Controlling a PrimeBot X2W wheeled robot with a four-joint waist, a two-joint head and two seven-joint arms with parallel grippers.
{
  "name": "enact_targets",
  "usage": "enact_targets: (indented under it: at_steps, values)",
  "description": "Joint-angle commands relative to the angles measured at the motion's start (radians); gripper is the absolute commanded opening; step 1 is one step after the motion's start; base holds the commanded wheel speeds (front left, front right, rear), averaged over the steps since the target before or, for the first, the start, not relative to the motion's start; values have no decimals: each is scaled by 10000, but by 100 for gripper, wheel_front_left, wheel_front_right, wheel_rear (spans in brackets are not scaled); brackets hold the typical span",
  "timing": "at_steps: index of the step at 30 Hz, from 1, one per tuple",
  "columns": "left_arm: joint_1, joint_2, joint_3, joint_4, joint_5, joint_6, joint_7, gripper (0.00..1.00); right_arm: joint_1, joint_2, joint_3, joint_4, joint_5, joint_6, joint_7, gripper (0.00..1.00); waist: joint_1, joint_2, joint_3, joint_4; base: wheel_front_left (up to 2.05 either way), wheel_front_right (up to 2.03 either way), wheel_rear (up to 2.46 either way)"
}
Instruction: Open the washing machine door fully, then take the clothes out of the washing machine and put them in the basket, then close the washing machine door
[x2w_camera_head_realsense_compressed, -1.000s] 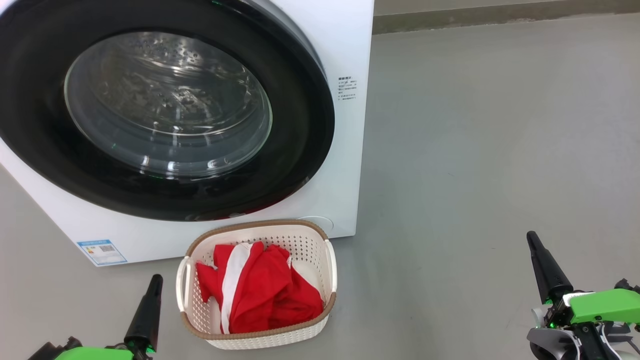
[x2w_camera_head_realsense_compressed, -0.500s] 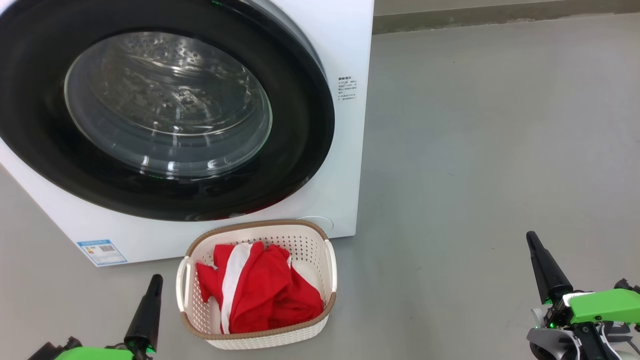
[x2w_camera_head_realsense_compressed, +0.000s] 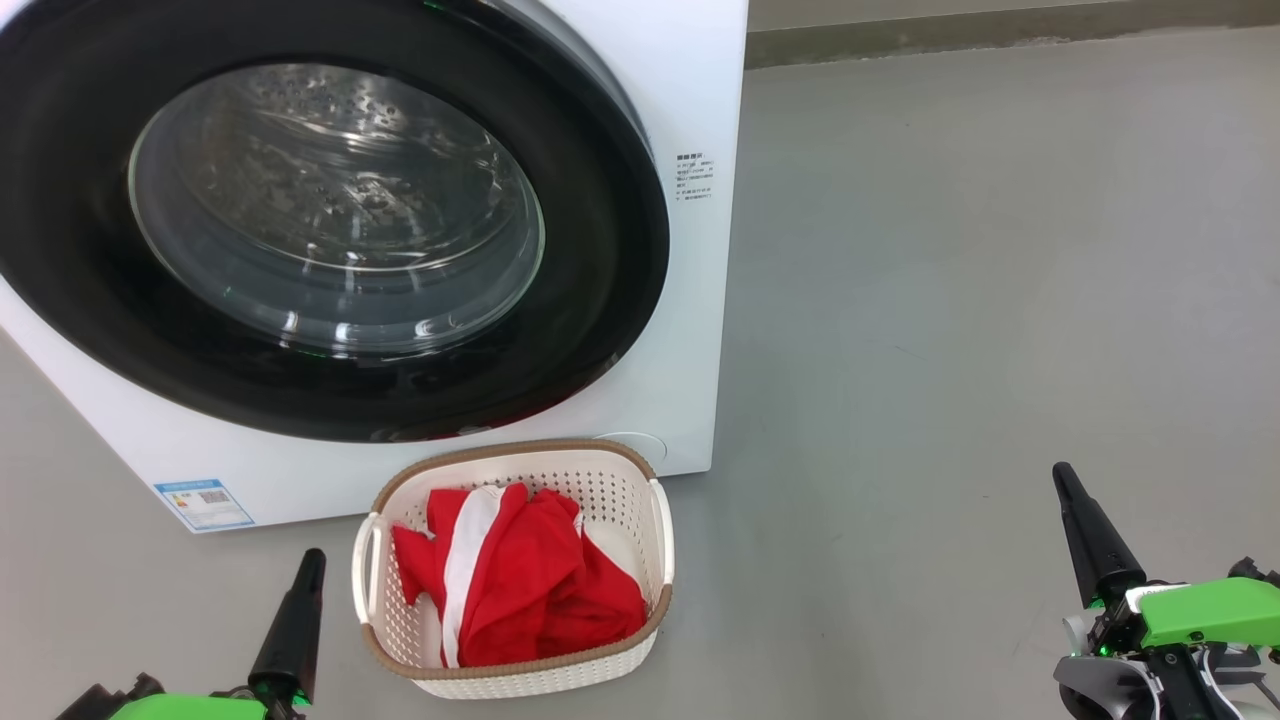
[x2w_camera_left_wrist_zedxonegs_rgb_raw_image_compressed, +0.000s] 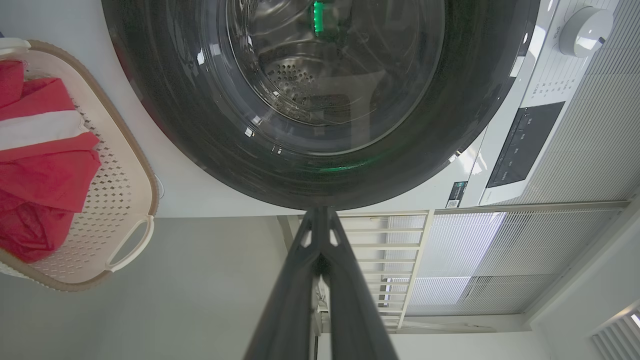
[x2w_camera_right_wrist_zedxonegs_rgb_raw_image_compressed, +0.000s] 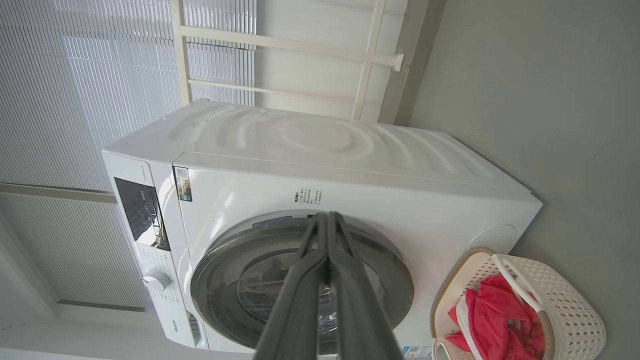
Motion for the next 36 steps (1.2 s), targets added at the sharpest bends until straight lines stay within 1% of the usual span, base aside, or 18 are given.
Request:
enact_targets:
  at_steps: [1,36]
  values:
    - [-395,139,260,-204,-68,-69,75,0,-406,-42,134,-245,10,-7,46,0,-1,-1,0,0,0,0,0]
    - [-395,139,259,-204,-69,-69,75,0,-409,-20,102,-244,-17,-7,72,0,-1,-1,0,0,0,0,0]
